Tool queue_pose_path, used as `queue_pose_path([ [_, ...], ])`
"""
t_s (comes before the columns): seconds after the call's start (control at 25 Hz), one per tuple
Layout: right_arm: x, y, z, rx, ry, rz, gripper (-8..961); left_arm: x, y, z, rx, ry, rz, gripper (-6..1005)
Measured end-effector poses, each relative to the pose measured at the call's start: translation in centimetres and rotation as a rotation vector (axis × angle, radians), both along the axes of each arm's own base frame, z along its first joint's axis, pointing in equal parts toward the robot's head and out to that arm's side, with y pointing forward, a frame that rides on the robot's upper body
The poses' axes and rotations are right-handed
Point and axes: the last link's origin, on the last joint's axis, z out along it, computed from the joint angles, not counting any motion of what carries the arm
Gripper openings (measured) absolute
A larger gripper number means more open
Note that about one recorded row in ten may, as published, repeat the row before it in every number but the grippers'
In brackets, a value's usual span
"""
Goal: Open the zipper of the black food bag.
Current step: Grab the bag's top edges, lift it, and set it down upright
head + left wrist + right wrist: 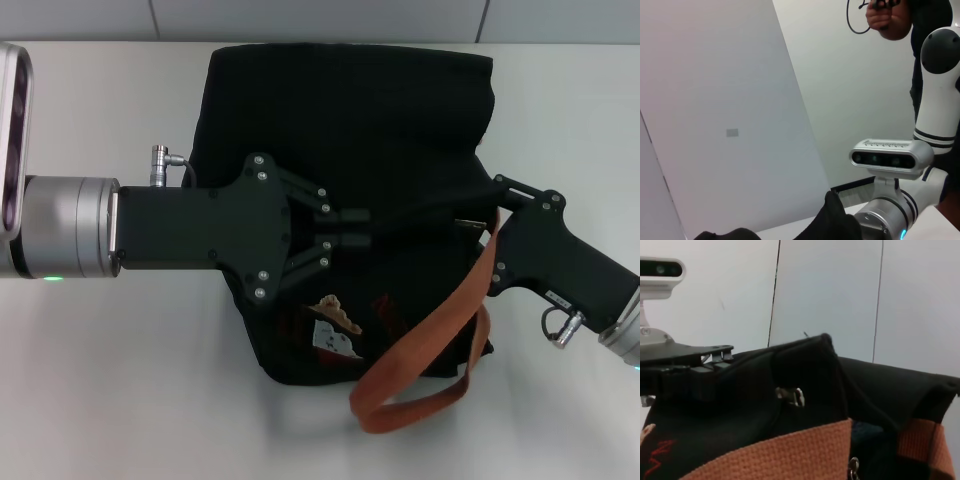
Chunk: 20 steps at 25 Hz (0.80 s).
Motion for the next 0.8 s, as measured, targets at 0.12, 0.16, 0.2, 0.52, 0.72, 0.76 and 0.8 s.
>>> queue_pose_path([
  [0.12,0.0,-0.1,-0.1,0.022,-0.007,0.002,397,0.0,0.0,0.0,-0.001,0.000,0.001,103],
  [0.16,0.0,-0.3,-0.1,0.035,-0.012,0.004,396,0.0,0.0,0.0,-0.001,0.000,0.002,103],
  [0.2,0.0,-0.4,-0.2,0.056,-0.017,0.005,396,-0.1,0.0,-0.1,-0.003,-0.001,0.004,103],
  [0.52,0.1,-0.9,-0.4,0.122,-0.032,0.003,394,-0.1,0.1,-0.2,-0.008,-0.006,0.009,102],
  [0.72,0.2,-1.1,-0.5,0.159,-0.042,-0.002,391,0.0,0.1,-0.2,-0.005,-0.011,0.007,103],
  [0.76,0.1,-1.2,-0.5,0.161,-0.043,-0.001,391,0.0,0.1,-0.2,-0.004,-0.013,0.006,103],
  [0.8,0.1,-1.2,-0.6,0.162,-0.044,0.001,390,0.0,0.1,-0.1,-0.003,-0.014,0.006,103],
])
